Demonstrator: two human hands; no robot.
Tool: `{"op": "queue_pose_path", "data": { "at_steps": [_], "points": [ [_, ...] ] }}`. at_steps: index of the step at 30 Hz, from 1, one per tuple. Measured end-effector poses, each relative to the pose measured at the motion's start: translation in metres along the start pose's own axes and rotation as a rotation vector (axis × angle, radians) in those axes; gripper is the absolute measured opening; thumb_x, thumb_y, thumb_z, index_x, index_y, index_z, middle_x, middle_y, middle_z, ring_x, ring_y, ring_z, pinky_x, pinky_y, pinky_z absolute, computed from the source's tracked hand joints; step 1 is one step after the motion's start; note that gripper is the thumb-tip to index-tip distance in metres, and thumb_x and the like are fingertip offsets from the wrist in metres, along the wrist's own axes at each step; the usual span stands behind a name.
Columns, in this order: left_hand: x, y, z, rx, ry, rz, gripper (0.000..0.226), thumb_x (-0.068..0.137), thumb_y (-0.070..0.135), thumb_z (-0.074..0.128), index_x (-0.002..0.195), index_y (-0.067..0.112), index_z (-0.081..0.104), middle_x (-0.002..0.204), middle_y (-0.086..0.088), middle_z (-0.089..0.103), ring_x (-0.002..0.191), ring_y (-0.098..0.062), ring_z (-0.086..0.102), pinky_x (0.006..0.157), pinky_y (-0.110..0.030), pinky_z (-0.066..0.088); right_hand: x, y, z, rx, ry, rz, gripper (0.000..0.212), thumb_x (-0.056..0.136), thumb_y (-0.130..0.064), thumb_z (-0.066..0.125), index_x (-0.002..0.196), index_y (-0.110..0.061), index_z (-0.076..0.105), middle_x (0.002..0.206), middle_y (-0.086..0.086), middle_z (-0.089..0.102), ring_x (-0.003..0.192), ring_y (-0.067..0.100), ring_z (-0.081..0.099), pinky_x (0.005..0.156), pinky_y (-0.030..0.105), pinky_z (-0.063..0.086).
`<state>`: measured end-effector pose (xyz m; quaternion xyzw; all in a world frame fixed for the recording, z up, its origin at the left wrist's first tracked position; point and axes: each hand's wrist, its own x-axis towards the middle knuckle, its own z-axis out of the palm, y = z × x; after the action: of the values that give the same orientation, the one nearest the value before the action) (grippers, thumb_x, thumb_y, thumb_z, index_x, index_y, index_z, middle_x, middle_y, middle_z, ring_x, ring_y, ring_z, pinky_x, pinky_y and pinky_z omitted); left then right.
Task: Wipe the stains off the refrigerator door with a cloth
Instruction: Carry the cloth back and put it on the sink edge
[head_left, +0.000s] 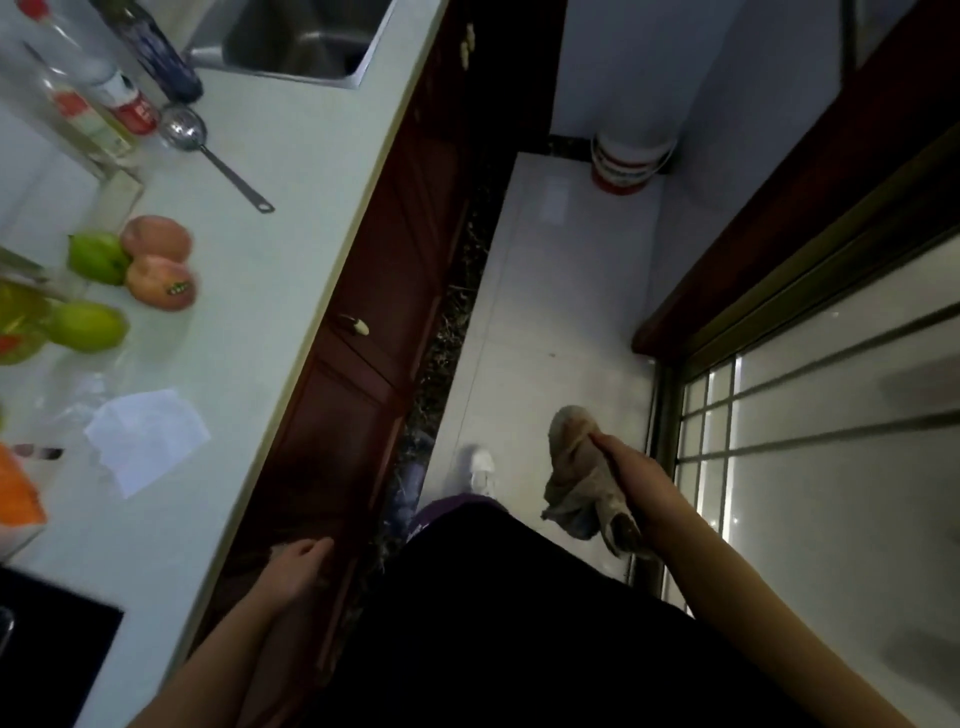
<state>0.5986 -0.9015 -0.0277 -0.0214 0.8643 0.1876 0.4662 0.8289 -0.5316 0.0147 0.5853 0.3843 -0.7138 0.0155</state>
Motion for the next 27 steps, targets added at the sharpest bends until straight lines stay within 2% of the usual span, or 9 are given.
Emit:
{"op": "queue_pose_path", "data": {
  "at_steps": [4, 7, 10, 13, 17, 19, 21, 25, 27],
  "points": [
    [0.042, 0.05, -0.006, -0.119, -0.025, -0.076, 0.039, 0.105, 0.018, 0.051, 0.077, -0.001, 0.07, 0.074, -0.02, 0.068, 0.071, -0.031, 0.065, 0.068, -0.038, 0.05, 0.042, -0.065, 0.005, 0.011, 0.025, 0.014, 0.039, 0.095, -0.042, 0.065, 0.11, -0.007, 0.075, 0.102, 0.016, 0.078, 0.103, 0.035, 0.071, 0.094, 0.043, 0.056],
    [0.077, 0.117, -0.012, -0.082, -0.038, -0.061, 0.038, 0.105, 0.017, 0.05, 0.071, 0.007, 0.065, 0.059, -0.008, 0.061, 0.053, -0.02, 0.06, 0.051, -0.026, 0.047, 0.069, -0.113, 0.0, 0.097, 0.057, 0.058, 0.042, 0.097, -0.038, 0.063, 0.115, -0.001, 0.072, 0.111, 0.024, 0.074, 0.105, 0.039, 0.07, 0.099, 0.047, 0.056],
    [0.113, 0.207, -0.02, 0.006, -0.101, 0.047, 0.038, 0.103, 0.018, 0.053, 0.07, 0.009, 0.068, 0.067, -0.008, 0.069, 0.065, -0.018, 0.063, 0.068, -0.031, 0.048, 0.094, -0.161, -0.013, 0.189, 0.066, 0.062, 0.039, 0.098, -0.038, 0.061, 0.113, -0.003, 0.073, 0.098, 0.019, 0.078, 0.086, 0.03, 0.075, 0.076, 0.037, 0.062],
    [0.148, 0.313, -0.031, 0.021, -0.13, 0.129, 0.032, 0.103, 0.021, 0.053, 0.088, 0.0, 0.072, 0.09, -0.022, 0.072, 0.084, -0.025, 0.064, 0.083, -0.038, 0.049, 0.117, -0.208, -0.025, 0.197, 0.103, 0.041, 0.042, 0.097, -0.041, 0.062, 0.119, -0.005, 0.072, 0.113, 0.021, 0.074, 0.11, 0.037, 0.069, 0.102, 0.048, 0.053],
    [0.173, 0.452, -0.035, -0.075, -0.128, 0.215, 0.024, 0.103, 0.029, 0.052, 0.095, 0.013, 0.067, 0.095, -0.012, 0.071, 0.081, -0.024, 0.066, 0.074, -0.036, 0.05, 0.153, -0.272, -0.039, 0.16, 0.156, 0.0, 0.038, 0.094, -0.038, 0.068, 0.114, -0.006, 0.074, 0.108, 0.017, 0.077, 0.103, 0.033, 0.073, 0.099, 0.045, 0.055],
    [0.188, 0.508, -0.037, -0.065, -0.107, 0.273, 0.022, 0.103, 0.034, 0.052, 0.103, 0.018, 0.066, 0.099, -0.006, 0.074, 0.087, -0.022, 0.07, 0.072, -0.032, 0.051, 0.18, -0.304, -0.042, 0.151, 0.136, -0.011, 0.034, 0.093, -0.036, 0.069, 0.107, -0.006, 0.076, 0.098, 0.015, 0.079, 0.087, 0.027, 0.076, 0.08, 0.037, 0.059],
    [0.203, 0.548, -0.038, -0.058, -0.083, 0.316, 0.023, 0.102, 0.035, 0.053, 0.105, 0.017, 0.067, 0.099, -0.006, 0.074, 0.091, -0.022, 0.071, 0.081, -0.036, 0.055, 0.213, -0.342, -0.043, 0.128, 0.106, -0.032, 0.031, 0.094, -0.035, 0.068, 0.098, -0.006, 0.076, 0.091, 0.014, 0.079, 0.071, 0.02, 0.076, 0.067, 0.031, 0.055],
    [0.213, 0.573, -0.04, -0.057, 0.008, 0.325, 0.034, 0.103, 0.026, 0.054, 0.095, -0.004, 0.068, 0.09, -0.019, 0.071, 0.082, -0.024, 0.064, 0.086, -0.044, 0.053, 0.267, -0.42, -0.036, 0.083, 0.044, -0.066, 0.043, 0.101, -0.032, 0.058, 0.116, 0.007, 0.069, 0.1, 0.021, 0.071, 0.083, 0.028, 0.066, 0.083, 0.037, 0.05],
    [0.214, 0.566, -0.046, 0.016, 0.027, 0.292, 0.035, 0.102, 0.023, 0.054, 0.088, -0.007, 0.068, 0.088, -0.025, 0.07, 0.08, -0.022, 0.06, 0.081, -0.042, 0.049, 0.286, -0.457, -0.028, 0.068, 0.006, -0.079, 0.044, 0.1, -0.033, 0.059, 0.119, 0.005, 0.069, 0.099, 0.019, 0.073, 0.082, 0.028, 0.068, 0.078, 0.035, 0.052]
  ]
}}
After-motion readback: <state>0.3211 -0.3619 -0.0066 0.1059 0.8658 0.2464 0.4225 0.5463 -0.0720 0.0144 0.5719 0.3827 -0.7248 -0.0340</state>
